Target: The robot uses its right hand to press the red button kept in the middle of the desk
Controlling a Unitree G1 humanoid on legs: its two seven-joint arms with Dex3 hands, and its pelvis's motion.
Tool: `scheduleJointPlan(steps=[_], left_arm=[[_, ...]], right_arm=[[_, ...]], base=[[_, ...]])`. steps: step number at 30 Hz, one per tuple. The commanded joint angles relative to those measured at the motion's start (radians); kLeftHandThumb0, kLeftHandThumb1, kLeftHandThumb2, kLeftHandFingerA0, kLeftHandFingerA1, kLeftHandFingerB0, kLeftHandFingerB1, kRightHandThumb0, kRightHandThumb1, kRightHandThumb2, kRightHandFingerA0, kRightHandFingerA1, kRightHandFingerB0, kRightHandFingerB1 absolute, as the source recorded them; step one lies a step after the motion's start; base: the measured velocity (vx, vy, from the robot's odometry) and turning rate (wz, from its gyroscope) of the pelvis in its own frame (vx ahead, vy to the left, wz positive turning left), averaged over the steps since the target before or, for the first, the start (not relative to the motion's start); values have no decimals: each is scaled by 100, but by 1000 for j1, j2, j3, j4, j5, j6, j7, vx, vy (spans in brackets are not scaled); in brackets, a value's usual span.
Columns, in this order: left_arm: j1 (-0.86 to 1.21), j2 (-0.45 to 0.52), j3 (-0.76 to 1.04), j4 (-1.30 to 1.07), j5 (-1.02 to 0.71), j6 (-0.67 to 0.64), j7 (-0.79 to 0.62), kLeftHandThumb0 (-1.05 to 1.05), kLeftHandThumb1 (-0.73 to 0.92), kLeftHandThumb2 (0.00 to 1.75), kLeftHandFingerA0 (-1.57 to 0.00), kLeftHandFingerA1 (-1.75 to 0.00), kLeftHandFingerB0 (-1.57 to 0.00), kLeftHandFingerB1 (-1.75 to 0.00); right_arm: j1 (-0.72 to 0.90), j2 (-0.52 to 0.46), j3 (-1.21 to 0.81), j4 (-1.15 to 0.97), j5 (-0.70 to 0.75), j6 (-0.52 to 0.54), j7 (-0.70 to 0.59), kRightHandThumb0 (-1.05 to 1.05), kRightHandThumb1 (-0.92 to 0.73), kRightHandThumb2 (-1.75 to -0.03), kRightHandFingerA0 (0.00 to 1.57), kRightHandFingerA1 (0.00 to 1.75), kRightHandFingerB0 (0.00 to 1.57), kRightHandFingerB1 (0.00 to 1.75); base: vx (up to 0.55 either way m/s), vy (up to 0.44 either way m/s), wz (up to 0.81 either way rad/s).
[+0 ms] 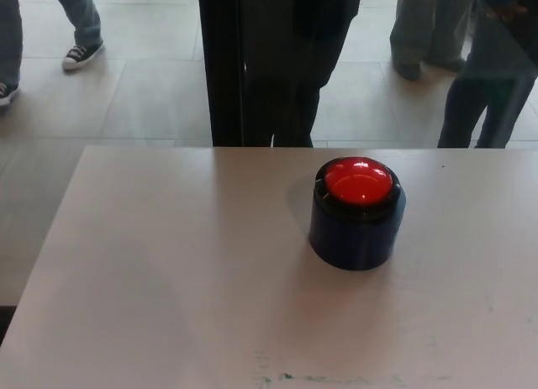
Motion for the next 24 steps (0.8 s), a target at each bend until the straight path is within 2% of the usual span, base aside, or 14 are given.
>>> scheduleJointPlan(steps=[1, 2, 3, 4, 5, 8, 9, 10, 14, 16, 17, 19, 20, 24], left_arm=[[-1, 30, 16, 24, -16, -17, 5, -79, 76, 63, -21, -34, -20, -30], [2, 29, 17, 22, -14, -20, 8, -78, 76, 63, -23, -34, -21, -30], [5, 28, 18, 18, -15, -20, 8, -79, 75, 63, -22, -35, -21, -30], [9, 26, 21, 13, -19, -16, 4, -80, 71, 64, -22, -36, -20, -30], [11, 28, 25, 7, -21, -10, 7, -76, 76, 63, -23, -35, -21, -29], [19, 30, 30, -13, -20, 5, 17, -75, 76, 64, -23, -35, -20, -29], [16, 28, 31, -13, -22, 11, 17, -75, 73, 63, -22, -35, -20, -30], [13, 34, 30, 3, -15, 6, 20, -73, 75, 62, -22, -34, -21, -29], [10, 33, 34, 11, -14, 3, 38, -73, 76, 63, -26, -34, -22, -30], [17, 30, 33, -12, -17, 11, 33, -72, 76, 63, -25, -36, -22, -30], [12, 31, 34, -3, -18, 9, 30, -72, 76, 63, -25, -35, -22, -30], [13, 30, 36, -5, -18, 9, 38, -72, 75, 63, -26, -35, -23, -31], [9, 32, 36, 1, -18, 11, 41, -72, 76, 63, -26, -35, -25, -30], [6, 32, 34, 6, -13, 7, 50, -73, 76, 63, -25, -35, -24, -30]], right_arm=[[74, 114, -15, 90, 46, -134, -145, -66, -48, -102, 144, 151, 85, 99], [96, 135, 1, 112, 39, -133, -144, -70, -65, -78, 109, 175, 74, 110], [110, 150, 7, 120, 40, -134, -139, -72, -63, -79, 108, 175, 75, 108], [120, 162, 14, 122, 48, -138, -144, -69, -49, -101, 132, 149, 78, 105], [122, 173, 23, 120, 54, -121, -160, -70, -65, -78, 103, 175, 70, 113], [140, 197, 40, 97, 99, -88, -138, -68, -70, -70, 104, 175, 63, 120], [138, 188, 36, 117, 113, -77, -141, -72, -67, -74, 90, 175, 61, 113], [144, 186, 54, 125, 98, -75, -151, -75, -68, -76, 92, 175, 73, 115], [154, 195, 93, 130, 116, -90, -128, -68, -67, -69, 107, 175, 71, 108], [156, 193, 111, 133, 125, -77, -127, -72, -62, -78, 106, 175, 77, 107], [156, 193, 118, 132, 127, -76, -132, -69, -64, -69, 110, 175, 76, 109], [149, 180, 125, 167, 141, -72, -124, -76, -60, -81, 112, 175, 78, 104], [158, 176, 139, 167, 138, -51, -120, -74, -67, -67, 112, 175, 75, 107], [169, 178, 152, 143, 166, -24, -109, -72, -66, -67, 117, 175, 76, 103]], base=[[0, 0, 0], [0, 0, 0], [0, 0, 0], [0, 0, 0], [0, 0, 0], [0, 0, 0], [0, 0, 0], [0, 0, 0], [0, 0, 0], [0, 0, 0], [0, 0, 0], [0, 0, 0], [0, 0, 0], [0, 0, 0]])
